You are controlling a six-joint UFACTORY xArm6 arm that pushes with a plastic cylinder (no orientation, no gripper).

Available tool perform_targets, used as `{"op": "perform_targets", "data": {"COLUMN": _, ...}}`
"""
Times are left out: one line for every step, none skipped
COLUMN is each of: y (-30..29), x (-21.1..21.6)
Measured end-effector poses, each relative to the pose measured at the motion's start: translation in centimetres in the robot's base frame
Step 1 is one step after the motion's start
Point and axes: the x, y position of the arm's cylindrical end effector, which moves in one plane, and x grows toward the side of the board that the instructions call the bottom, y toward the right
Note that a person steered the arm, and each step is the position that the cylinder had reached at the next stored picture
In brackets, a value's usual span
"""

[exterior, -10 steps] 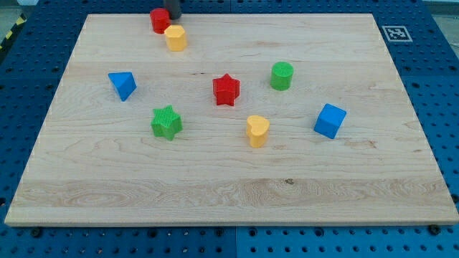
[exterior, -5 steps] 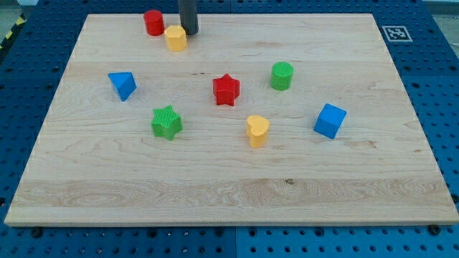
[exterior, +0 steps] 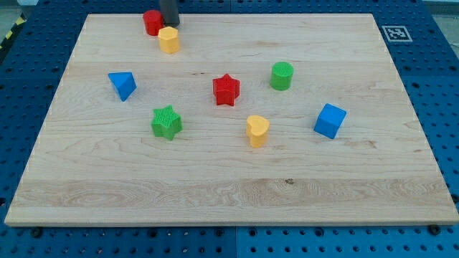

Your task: Move the red circle to the top left corner

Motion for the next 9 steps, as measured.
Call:
{"op": "perform_targets", "data": {"y": -0.8, "x": 0.0}}
{"op": "perform_targets", "data": {"y": -1.1, "x": 0.0}}
{"op": "perform_targets", "data": {"y": -1.1, "x": 0.5}}
{"op": "perform_targets", "data": {"y": -1.1, "x": 1.2}}
{"op": "perform_targets", "data": {"y": -1.1, "x": 2.0}}
{"op": "perform_targets", "data": {"y": -1.1, "x": 2.3}}
{"op": "perform_targets", "data": {"y": -1.5, "x": 2.3}}
{"op": "perform_targets", "data": {"y": -2.8, "x": 2.3}}
{"op": "perform_targets", "data": {"y": -4.3, "x": 2.3}}
